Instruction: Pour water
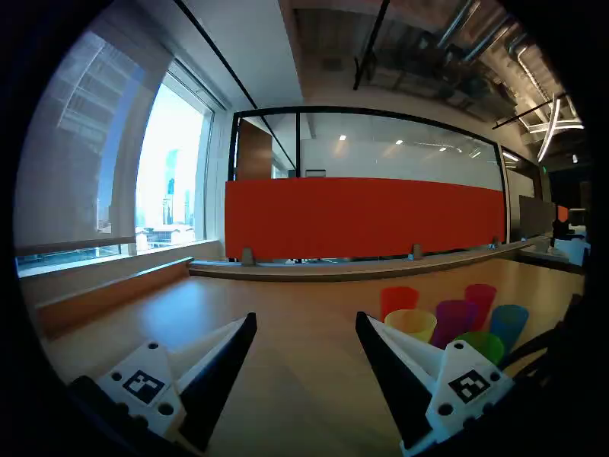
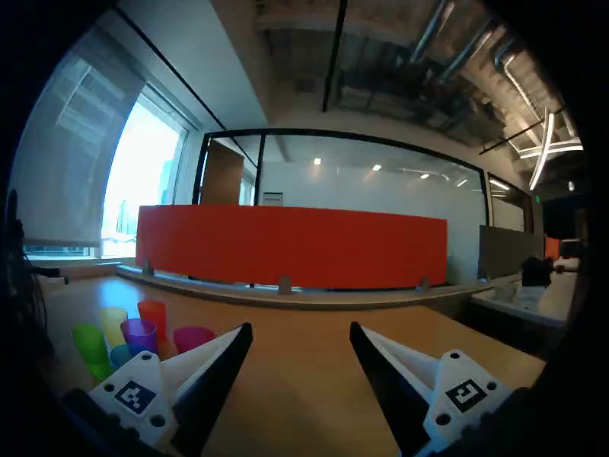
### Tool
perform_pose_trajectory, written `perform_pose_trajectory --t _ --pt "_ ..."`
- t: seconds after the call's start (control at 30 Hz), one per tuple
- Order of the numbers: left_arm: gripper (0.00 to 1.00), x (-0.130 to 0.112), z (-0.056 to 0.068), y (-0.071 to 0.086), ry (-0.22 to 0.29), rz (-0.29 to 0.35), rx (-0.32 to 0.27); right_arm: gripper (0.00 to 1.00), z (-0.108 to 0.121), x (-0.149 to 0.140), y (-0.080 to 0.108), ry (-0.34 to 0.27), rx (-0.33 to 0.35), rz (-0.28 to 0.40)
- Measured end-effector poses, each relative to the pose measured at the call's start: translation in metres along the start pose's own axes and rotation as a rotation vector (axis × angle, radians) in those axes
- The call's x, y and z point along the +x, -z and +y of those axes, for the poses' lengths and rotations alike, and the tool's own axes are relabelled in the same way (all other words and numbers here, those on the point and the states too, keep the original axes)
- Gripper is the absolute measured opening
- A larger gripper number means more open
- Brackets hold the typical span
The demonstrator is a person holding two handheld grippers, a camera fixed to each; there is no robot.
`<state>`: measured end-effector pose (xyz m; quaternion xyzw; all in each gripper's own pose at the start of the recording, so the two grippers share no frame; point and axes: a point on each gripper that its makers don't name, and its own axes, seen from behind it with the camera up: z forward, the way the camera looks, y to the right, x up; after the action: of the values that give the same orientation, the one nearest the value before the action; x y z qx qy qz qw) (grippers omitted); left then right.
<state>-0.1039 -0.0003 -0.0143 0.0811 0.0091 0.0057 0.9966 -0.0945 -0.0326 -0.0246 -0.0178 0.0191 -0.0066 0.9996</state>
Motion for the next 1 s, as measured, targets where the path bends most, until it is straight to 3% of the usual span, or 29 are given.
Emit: perform_pose_trajectory --t 0.2,0.5,1.0 --pt "0.97 0.000 0.000 0.000 0.000 0.000 0.000 1.00 0.001 0.003 -0.008 -0.016 -0.007 0.014" --pt "0.97 0.000 0.000 0.000 0.000 0.000 0.000 0.99 0.021 -0.011 -0.002 0.004 -0.026 0.009" --pt "0.97 0.000 0.000 0.001 0.000 0.000 0.000 0.99 0.031 -0.026 -0.005 -0.067 -0.020 -0.009"
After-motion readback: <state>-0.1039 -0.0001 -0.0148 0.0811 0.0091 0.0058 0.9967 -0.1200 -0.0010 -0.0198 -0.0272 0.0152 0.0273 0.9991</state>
